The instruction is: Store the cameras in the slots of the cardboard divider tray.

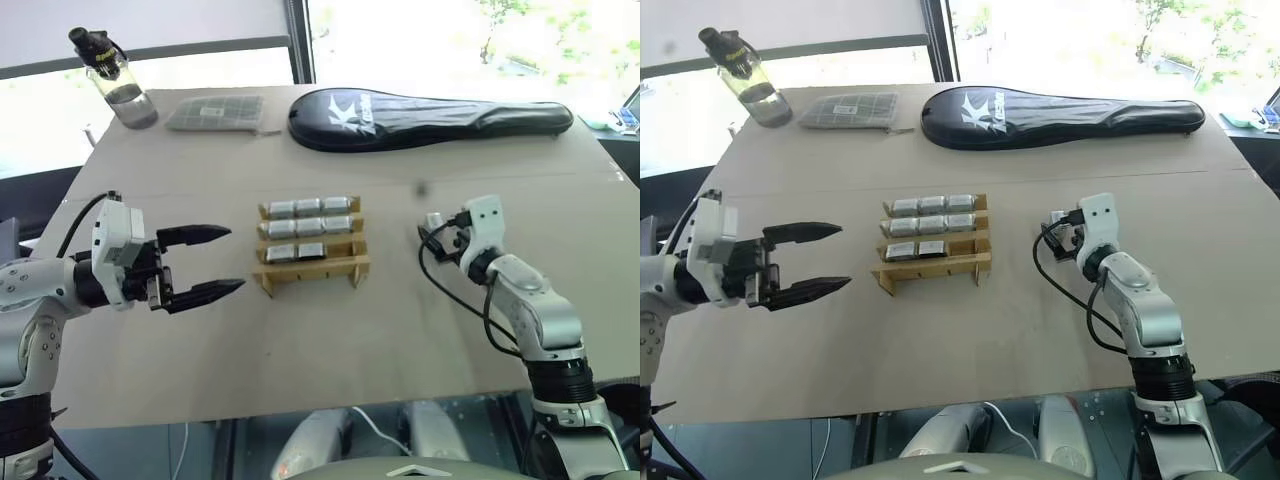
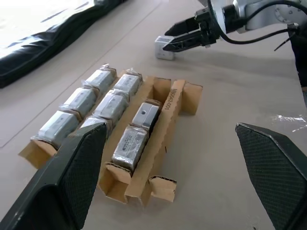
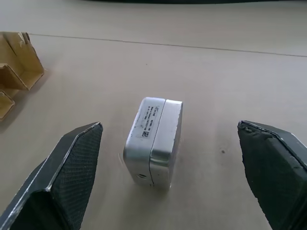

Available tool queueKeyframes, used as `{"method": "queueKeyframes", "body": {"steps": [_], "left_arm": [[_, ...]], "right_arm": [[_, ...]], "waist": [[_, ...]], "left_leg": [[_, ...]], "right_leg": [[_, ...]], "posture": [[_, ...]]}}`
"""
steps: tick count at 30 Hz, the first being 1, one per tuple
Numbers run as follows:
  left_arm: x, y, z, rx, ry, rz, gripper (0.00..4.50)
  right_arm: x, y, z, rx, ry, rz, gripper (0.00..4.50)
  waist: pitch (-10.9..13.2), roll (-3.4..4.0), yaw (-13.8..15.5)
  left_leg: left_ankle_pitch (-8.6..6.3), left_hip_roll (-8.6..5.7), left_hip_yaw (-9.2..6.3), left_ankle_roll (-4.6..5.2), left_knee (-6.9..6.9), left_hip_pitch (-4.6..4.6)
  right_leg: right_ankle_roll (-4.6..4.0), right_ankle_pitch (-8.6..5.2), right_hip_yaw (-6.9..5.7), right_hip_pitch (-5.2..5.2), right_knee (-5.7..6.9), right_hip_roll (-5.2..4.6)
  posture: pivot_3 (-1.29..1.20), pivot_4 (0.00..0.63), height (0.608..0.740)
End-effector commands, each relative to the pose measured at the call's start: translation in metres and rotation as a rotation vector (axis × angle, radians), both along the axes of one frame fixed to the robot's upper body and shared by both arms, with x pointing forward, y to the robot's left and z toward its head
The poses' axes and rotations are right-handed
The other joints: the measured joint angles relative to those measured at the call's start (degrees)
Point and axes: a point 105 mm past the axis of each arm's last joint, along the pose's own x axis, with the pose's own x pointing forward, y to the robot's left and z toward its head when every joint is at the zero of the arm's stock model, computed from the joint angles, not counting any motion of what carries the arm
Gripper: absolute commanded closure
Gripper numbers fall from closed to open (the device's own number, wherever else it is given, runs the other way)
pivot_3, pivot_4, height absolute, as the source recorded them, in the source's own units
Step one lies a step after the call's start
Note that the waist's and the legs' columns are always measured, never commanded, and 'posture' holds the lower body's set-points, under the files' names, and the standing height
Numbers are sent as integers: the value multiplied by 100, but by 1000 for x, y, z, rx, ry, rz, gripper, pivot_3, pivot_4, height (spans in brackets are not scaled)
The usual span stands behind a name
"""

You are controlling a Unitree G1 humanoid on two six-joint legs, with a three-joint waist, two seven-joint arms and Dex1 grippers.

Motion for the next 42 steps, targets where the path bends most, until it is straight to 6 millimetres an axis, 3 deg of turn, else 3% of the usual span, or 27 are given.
{"method": "queueKeyframes", "body": {"steps": [1, 8, 9, 13, 15, 19, 25, 28, 31, 38, 42], "left_arm": [[-7, 3, 7, 22, -34, 24, 0], [-9, 6, 10, 31, -33, 39, 0], [-9, 6, 10, 32, -31, 39, 0], [-9, 5, 11, 24, -29, 33, 0], [-8, 5, 11, 18, -27, 31, 0], [-6, 8, 10, 10, -22, 37, 0], [-2, 7, 7, 1, -21, 33, 0], [0, 4, 7, -2, -25, 28, 0], [-1, 2, 9, -5, -35, 26, 0], [-13, 7, 9, -1, -44, 61, 0], [-21, 10, 9, 3, -49, 94, 0]], "right_arm": [[2, 9, 13, 3, -56, 43, 526], [4, 11, 9, -1, -36, 48, 3517], [3, 12, 7, -1, -29, 47, 3760], [1, 10, 7, -2, -31, 48, 3754], [1, 11, 16, -35, -84, 76, 3754], [-12, 35, 44, -182, -260, 353, 3754], [-39, 86, 74, -207, -381, 815, 3754], [-47, 110, 78, -243, -406, 1066, 3754], [-42, 124, 83, -234, -414, 1203, 3754], [-31, 143, 83, -215, -366, 1422, 3754], [-27, 146, 70, -269, -315, 1486, 3754]], "waist": [[0, 0, -29], [1, 2, -16], [1, 2, -14], [1, 2, -14], [1, 2, -15], [5, 8, -13], [5, 8, -102], [5, 7, -134], [4, 4, -159], [6, 7, -175], [6, 8, -214]], "left_leg": [[0, 0, 5, 0, -2, 1], [-1, 8, 15, -1, -7, 3], [-1, 8, 15, -1, -7, 3], [-1, 8, 20, -2, -7, 4], [-1, 10, 20, -2, -8, 4], [-2, 10, 24, -2, -8, 4], [-4, 27, 30, -6, -12, 4], [-4, 27, 30, -6, -11, 3], [-5, 27, 31, -6, -11, 2], [-5, 29, 25, -7, -15, -1], [-6, 31, 24, -9, -19, -1]], "right_leg": [[0, 0, 6, -1, -1, 0], [-2, 1, 14, -2, 0, 8], [-2, 1, 15, -3, 0, 8], [-3, 2, 19, -3, -1, 9], [-3, 2, 19, -3, -1, 10], [-4, 2, 22, -3, -4, 10], [-8, 5, 27, -3, -6, 18], [-9, 6, 27, -2, -11, 18], [-11, 7, 27, -2, -13, 18], [-12, 8, 18, -5, -22, 21], [-13, 8, 16, -8, -19, 23]], "posture": [[0, 150, 740], [0, 150, 740], [0, 150, 740], [0, 150, 740], [0, 150, 740], [0, 150, 740], [0, 150, 740], [0, 150, 740], [0, 150, 740], [0, 150, 740], [0, 150, 740]]}}
